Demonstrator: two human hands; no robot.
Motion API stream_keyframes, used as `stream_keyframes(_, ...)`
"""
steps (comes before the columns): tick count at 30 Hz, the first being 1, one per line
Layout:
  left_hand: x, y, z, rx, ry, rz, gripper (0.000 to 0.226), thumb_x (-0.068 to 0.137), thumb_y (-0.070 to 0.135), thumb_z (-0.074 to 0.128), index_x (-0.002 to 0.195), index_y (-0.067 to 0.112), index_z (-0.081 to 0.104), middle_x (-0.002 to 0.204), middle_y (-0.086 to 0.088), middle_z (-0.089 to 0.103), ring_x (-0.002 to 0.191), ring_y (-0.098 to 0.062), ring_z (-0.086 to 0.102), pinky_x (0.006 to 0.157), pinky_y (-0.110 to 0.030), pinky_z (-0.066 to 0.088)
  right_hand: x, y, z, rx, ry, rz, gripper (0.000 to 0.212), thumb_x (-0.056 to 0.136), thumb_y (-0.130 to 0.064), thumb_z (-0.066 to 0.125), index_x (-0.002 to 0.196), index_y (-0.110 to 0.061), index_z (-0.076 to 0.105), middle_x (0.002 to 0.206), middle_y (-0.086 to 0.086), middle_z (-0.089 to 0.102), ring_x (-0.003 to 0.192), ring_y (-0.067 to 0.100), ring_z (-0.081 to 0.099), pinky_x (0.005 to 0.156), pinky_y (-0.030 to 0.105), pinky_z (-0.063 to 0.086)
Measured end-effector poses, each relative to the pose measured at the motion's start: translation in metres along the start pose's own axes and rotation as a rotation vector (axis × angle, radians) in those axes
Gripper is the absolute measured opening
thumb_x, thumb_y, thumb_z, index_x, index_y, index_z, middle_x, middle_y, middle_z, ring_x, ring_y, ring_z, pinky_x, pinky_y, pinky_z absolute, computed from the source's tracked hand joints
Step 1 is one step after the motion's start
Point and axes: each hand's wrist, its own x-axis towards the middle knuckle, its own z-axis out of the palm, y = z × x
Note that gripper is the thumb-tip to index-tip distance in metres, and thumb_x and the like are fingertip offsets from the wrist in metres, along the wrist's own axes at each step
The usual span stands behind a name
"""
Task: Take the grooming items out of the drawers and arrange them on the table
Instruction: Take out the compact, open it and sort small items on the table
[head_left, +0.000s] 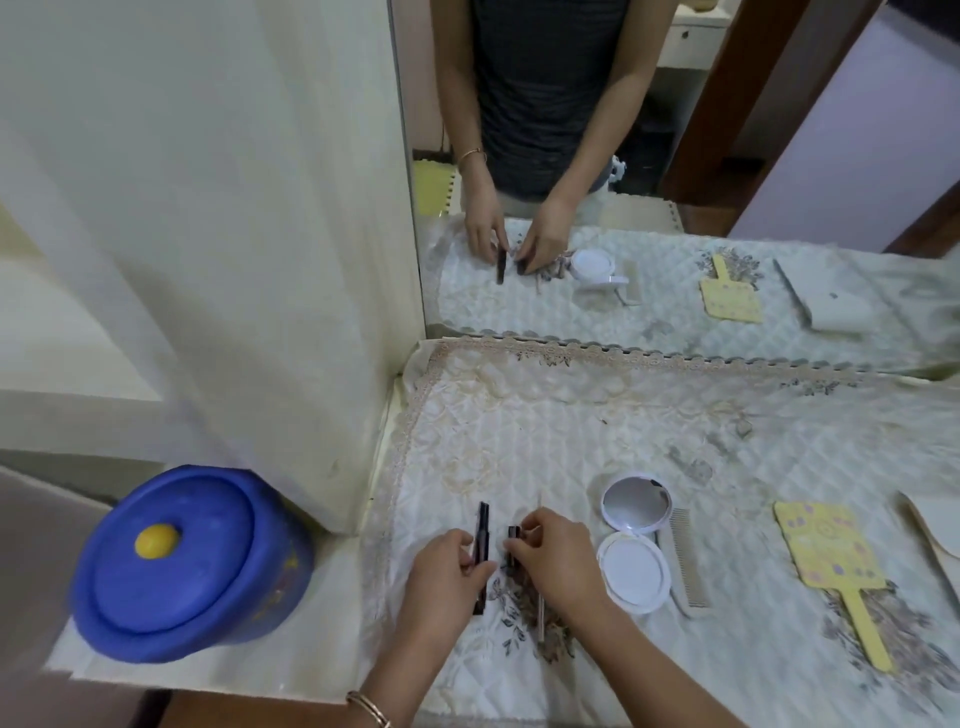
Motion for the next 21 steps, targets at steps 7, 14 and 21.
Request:
stream_keyframes(7, 0.001, -0.001, -0.008, 0.033, -0.052, 0.067, 0.028, 0.087, 0.026, 0.061, 0.111, 0.013, 0.058, 0.086, 0.005, 0.056, 0.080, -0.009, 0.057, 0.068, -0.013, 0.045, -0.012, 0.015, -0.014, 0.058, 0.093, 0.031, 0.020, 0.084, -0.025, 0.060, 0.102, -0.016, 0.062, 0.074, -0.010, 0.057, 0.068, 0.006, 0.053, 0.059, 0.014, 0.040)
stream_keyframes(14, 0.003, 0.019, -0.011, 0.116, -0.106, 0.318, 0.019, 0.091, 0.020, 0.053, 0.105, 0.014, 0.063, 0.085, 0.003, 0.063, 0.078, -0.012, 0.062, 0.071, -0.022, 0.048, -0.052, 0.060, -0.055, 0.097, 0.270, 0.193, 0.021, 0.083, -0.024, 0.061, 0.103, -0.019, 0.064, 0.077, -0.009, 0.060, 0.076, 0.010, 0.059, 0.069, 0.025, 0.047)
stream_keyframes(21, -0.011, 0.061, 0.039, 0.296, -0.358, 0.583, 0.009, 0.091, 0.024, 0.050, 0.089, 0.025, 0.059, 0.083, 0.003, 0.063, 0.075, -0.011, 0.057, 0.069, -0.028, 0.043, -0.132, 0.136, -0.087, 0.132, 0.405, 0.385, 0.028, 0.090, -0.029, 0.053, 0.116, -0.020, 0.059, 0.111, -0.003, 0.064, 0.098, 0.007, 0.058, 0.086, 0.022, 0.047)
